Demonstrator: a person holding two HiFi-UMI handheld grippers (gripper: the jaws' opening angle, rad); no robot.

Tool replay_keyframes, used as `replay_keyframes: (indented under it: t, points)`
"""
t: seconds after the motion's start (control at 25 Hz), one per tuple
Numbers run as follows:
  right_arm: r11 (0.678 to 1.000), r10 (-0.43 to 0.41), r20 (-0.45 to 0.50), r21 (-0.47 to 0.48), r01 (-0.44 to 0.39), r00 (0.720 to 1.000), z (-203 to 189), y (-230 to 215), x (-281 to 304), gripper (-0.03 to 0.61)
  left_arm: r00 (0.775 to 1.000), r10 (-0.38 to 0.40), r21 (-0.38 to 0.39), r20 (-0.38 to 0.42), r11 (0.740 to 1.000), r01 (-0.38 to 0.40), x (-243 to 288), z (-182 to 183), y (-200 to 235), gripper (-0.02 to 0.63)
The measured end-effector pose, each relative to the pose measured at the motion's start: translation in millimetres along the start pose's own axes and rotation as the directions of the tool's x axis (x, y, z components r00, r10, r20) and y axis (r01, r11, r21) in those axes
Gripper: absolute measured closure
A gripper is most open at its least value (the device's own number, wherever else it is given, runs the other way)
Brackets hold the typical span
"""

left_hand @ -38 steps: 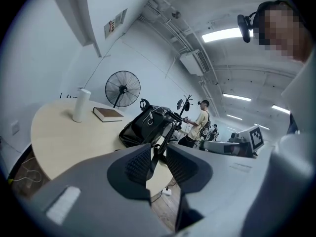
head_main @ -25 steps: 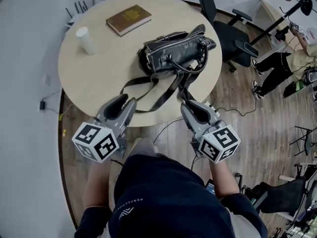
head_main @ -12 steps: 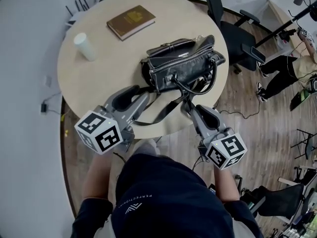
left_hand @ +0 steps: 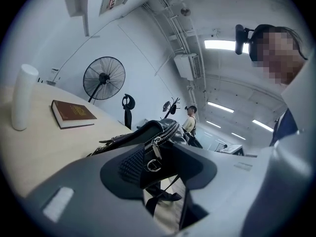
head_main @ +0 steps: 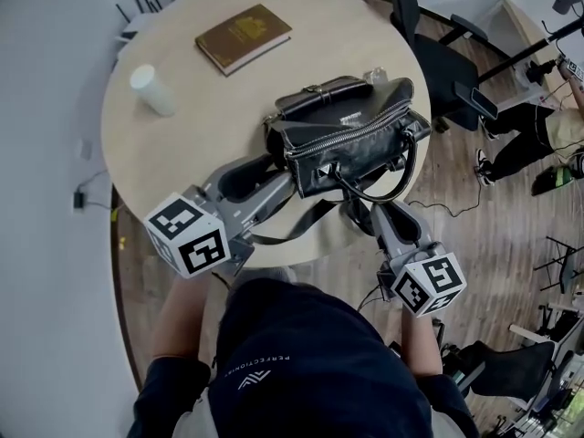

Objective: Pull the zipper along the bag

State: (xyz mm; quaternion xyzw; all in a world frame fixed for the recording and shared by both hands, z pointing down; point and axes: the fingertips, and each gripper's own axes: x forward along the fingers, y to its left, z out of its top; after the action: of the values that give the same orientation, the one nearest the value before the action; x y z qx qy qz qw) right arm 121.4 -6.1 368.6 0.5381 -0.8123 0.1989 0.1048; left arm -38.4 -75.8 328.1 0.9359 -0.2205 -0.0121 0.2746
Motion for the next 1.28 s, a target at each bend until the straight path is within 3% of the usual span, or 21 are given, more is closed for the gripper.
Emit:
replay_keyframes:
  t: [0.32, 0.52, 0.8, 0.96, 1.28]
  points:
    - [1.0, -0.022, -0.018, -0.007, 0.022, 1.0, 3.0, -11.2, 12.0, 0.508, 0.994, -0.105, -0.018, -0.01, 0.994, 0.105, 9.6, 0.3, 0.8, 0.41]
    - [1.0, -0.023, -0.041, -0.019, 0.022, 0.999, 4.0, -12.5, 22.9, 0.508, 0.975, -0.219, -0.051, -0.043, 0.975, 0.216, 16.7, -2.1, -1.0, 0.421]
    - [0.999, -0.017, -0.054, -0.039, 0.015, 0.998, 4.5, -8.8, 33.1, 0.508, 0.952, -0.302, -0.103, -0.054, 0.95, 0.296, 28.5, -4.3, -3.8, 0.439]
    - [0.999, -0.016, -0.061, -0.034, 0.014, 0.998, 3.7, -8.5, 33.8, 0.508, 0.947, -0.317, -0.127, -0.057, 0.943, 0.308, 35.3, -3.9, -3.8, 0.456]
    - [0.999, -0.04, -0.08, -0.036, 0.038, 0.996, 3.5, -11.7, 38.5, 0.508, 0.954, -0.291, -0.09, -0.066, 0.954, 0.285, 40.5, -6.2, -0.5, 0.511]
